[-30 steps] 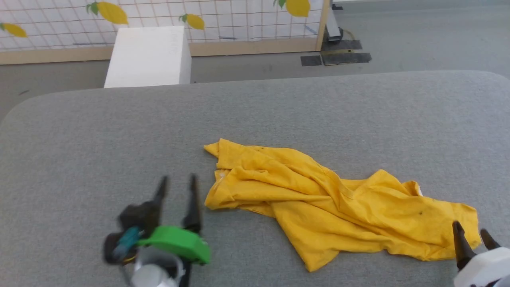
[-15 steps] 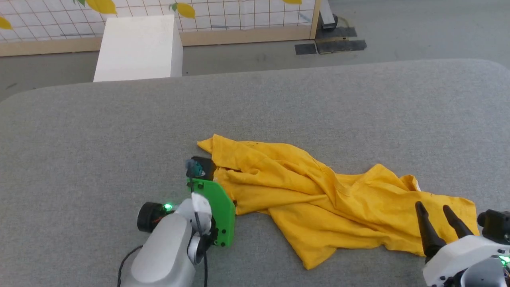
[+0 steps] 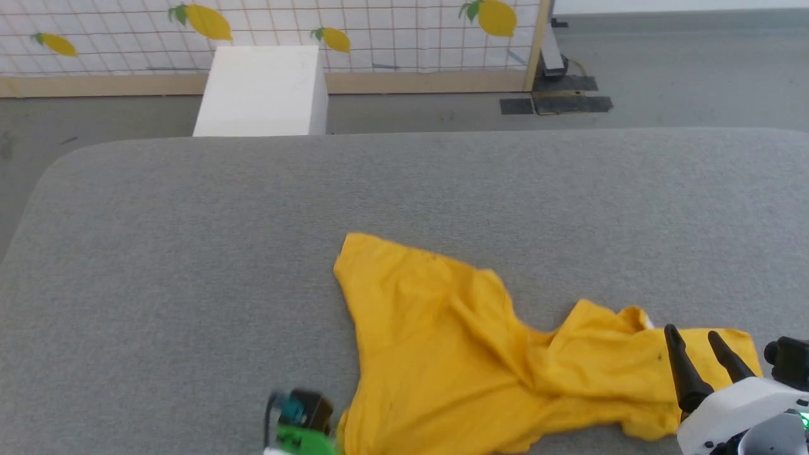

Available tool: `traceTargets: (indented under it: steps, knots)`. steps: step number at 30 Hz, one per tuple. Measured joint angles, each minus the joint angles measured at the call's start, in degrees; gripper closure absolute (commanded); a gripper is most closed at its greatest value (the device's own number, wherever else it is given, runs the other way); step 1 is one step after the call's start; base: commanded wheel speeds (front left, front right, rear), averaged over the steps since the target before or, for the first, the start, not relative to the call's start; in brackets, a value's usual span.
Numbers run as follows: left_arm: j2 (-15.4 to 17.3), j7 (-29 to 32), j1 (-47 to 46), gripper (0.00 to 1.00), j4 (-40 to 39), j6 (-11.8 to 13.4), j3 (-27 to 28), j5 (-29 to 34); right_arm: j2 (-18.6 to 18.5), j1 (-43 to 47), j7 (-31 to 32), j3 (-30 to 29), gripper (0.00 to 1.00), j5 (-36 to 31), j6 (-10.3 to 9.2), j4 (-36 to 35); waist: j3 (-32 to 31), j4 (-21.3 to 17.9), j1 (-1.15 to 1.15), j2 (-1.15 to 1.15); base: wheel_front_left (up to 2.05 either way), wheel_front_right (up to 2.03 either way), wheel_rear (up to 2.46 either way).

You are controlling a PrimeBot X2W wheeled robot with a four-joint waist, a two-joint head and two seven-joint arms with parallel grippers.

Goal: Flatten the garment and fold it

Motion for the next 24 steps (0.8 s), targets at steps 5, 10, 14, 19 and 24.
traceTargets:
  steps: [5,10,14,19,24]
  knots:
    - [1.21,3.46,8.29,0.67,-6.28,3.67,1.03,-2.13,0.00,-0.01,0.51,0.00,0.00,0.23,0.00,0.04,-0.44,1.44,0.00,0.00,0.00,0.00,0.00]
    - [0.74,-4.45,8.82,0.00,-9.98,5.32,2.69,0.33,0.00,-0.03,-0.13,-0.27,0.00,0.27,0.00,-0.08,-0.32,1.64,0.00,0.00,0.00,0.00,0.00]
    - [0.40,-17.14,-0.63,0.00,-9.79,4.72,4.66,6.09,0.00,-0.13,-2.23,-0.14,0.00,-0.10,0.00,-1.13,0.65,0.45,0.00,0.00,0.00,0.00,0.00]
    - [-0.03,-22.48,-10.55,0.00,-1.87,5.17,5.60,9.71,-0.01,-0.68,-3.12,0.57,0.00,-0.07,0.00,-1.27,1.93,-1.32,0.00,0.00,0.00,0.00,0.00]
    - [-0.47,-24.35,-20.51,0.00,8.34,6.08,6.66,11.02,0.00,-1.90,-3.64,1.70,0.00,0.12,0.00,-1.25,3.97,-3.48,0.00,0.00,0.00,0.00,0.00]
